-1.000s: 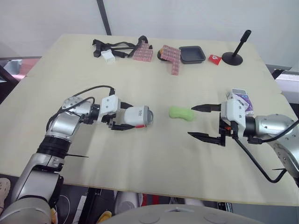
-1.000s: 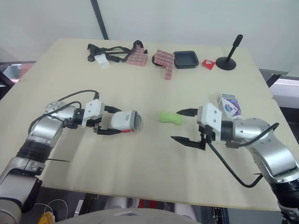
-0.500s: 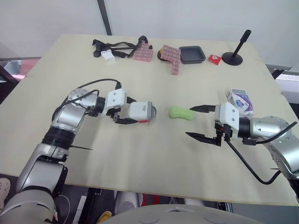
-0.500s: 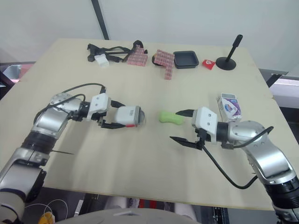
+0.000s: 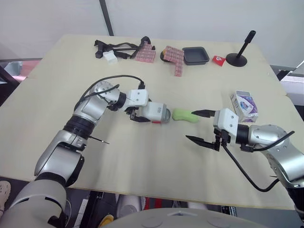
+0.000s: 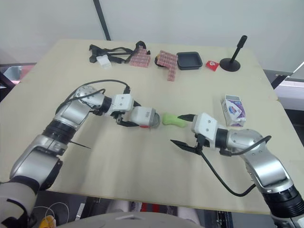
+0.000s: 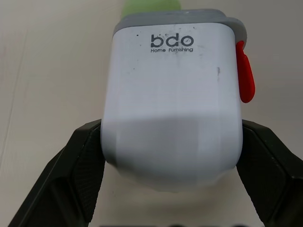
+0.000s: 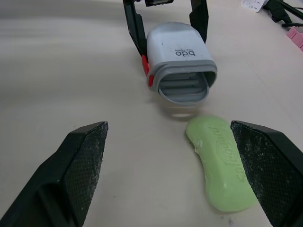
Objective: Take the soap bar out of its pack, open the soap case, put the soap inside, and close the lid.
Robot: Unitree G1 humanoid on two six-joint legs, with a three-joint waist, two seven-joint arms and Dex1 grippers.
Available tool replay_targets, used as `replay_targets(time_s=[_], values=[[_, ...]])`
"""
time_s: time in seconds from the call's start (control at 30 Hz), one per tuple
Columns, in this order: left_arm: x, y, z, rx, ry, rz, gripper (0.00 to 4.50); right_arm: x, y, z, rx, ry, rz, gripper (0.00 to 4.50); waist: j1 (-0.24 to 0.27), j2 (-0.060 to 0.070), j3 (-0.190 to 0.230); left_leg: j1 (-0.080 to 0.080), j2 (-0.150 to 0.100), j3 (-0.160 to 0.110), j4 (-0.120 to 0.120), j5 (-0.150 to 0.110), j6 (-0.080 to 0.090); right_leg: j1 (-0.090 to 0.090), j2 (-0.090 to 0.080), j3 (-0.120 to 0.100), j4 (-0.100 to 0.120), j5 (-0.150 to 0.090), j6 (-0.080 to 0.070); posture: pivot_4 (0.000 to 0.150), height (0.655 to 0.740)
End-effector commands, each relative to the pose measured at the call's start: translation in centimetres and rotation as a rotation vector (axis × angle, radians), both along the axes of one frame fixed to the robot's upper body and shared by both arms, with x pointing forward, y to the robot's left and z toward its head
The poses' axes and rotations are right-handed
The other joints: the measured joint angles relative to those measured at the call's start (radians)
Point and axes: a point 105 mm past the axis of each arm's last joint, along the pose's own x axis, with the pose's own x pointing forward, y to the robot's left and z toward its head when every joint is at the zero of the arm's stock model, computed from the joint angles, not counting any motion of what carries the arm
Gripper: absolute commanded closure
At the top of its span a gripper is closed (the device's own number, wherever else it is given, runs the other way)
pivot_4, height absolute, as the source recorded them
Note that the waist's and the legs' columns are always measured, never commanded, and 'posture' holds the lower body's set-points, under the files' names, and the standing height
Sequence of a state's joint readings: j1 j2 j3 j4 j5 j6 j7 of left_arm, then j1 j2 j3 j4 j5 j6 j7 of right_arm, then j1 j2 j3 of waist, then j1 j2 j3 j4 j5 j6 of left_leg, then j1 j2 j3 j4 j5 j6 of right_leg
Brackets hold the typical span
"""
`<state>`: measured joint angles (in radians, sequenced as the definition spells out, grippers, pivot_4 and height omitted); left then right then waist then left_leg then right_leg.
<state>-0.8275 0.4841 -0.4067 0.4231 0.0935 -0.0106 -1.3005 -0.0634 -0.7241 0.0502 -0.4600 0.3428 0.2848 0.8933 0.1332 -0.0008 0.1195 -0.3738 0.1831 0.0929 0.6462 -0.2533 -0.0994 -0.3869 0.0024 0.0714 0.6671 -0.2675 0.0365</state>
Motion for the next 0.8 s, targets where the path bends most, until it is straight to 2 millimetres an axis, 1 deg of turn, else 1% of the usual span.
replay_targets(time_s=[0.03,0.2,0.4,0.5,0.6,0.67,0.73,0.8], values=[[1.0,1.3,0.7,0.057,-0.046,0.048,1.03,-0.3,0.2,0.8,0.0,-0.045,0.004,0.04,-0.002,0.0,0.0,0.0,0.0,0.0,0.0,0.0,0.0,0.0,0.0,0.0,0.0,0.0,0.0,0.15,0.74],[1.5,2.3,1.0,0.071,-0.059,0.078,1.03,-0.3,0.3,0.5,-0.014,-0.047,0.006,0.04,0.002,0.0,0.0,0.0,0.0,0.0,0.0,0.0,0.0,0.0,0.0,0.0,0.0,0.0,0.0,0.15,0.74],[0.9,1.2,1.3,0.048,-0.05,0.038,1.03,-0.2,0.5,0.5,-0.018,-0.047,0.017,0.04,0.003,0.0,0.0,0.0,0.0,0.0,0.0,0.0,0.0,0.0,0.0,0.0,0.0,0.0,0.0,0.15,0.74],[0.9,1.2,1.3,0.069,-0.059,0.03,1.03,-0.1,0.6,0.6,-0.017,-0.046,0.021,0.04,0.0,0.0,0.0,0.0,0.0,0.0,0.0,0.0,0.0,0.0,0.0,0.0,0.0,0.0,0.0,0.15,0.74],[1.1,1.9,1.4,0.072,-0.056,0.057,1.03,-0.2,0.7,0.5,-0.024,-0.046,0.029,0.04,0.001,0.0,0.0,0.0,0.0,0.0,0.0,0.0,0.0,0.0,0.0,0.0,0.0,0.0,0.0,0.15,0.74],[0.8,2.4,1.2,0.086,-0.048,0.049,1.03,-0.2,0.6,0.5,-0.025,-0.046,0.029,0.04,0.001,0.0,0.0,0.0,0.0,0.0,0.0,0.0,0.0,0.0,0.0,0.0,0.0,0.0,0.0,0.15,0.74],[0.7,2.2,0.9,0.101,-0.045,0.03,1.03,-0.2,0.5,0.5,-0.023,-0.044,0.029,0.04,0.001,0.0,0.0,0.0,0.0,0.0,0.0,0.0,0.0,0.0,0.0,0.0,0.0,0.0,0.0,0.15,0.74],[1.5,1.5,1.3,0.101,-0.069,0.061,1.03,-0.1,0.7,0.4,-0.024,-0.043,0.032,0.04,0.005,0.0,0.0,0.0,0.0,0.0,0.0,0.0,0.0,0.0,0.0,0.0,0.0,0.0,0.0,0.15,0.74]])
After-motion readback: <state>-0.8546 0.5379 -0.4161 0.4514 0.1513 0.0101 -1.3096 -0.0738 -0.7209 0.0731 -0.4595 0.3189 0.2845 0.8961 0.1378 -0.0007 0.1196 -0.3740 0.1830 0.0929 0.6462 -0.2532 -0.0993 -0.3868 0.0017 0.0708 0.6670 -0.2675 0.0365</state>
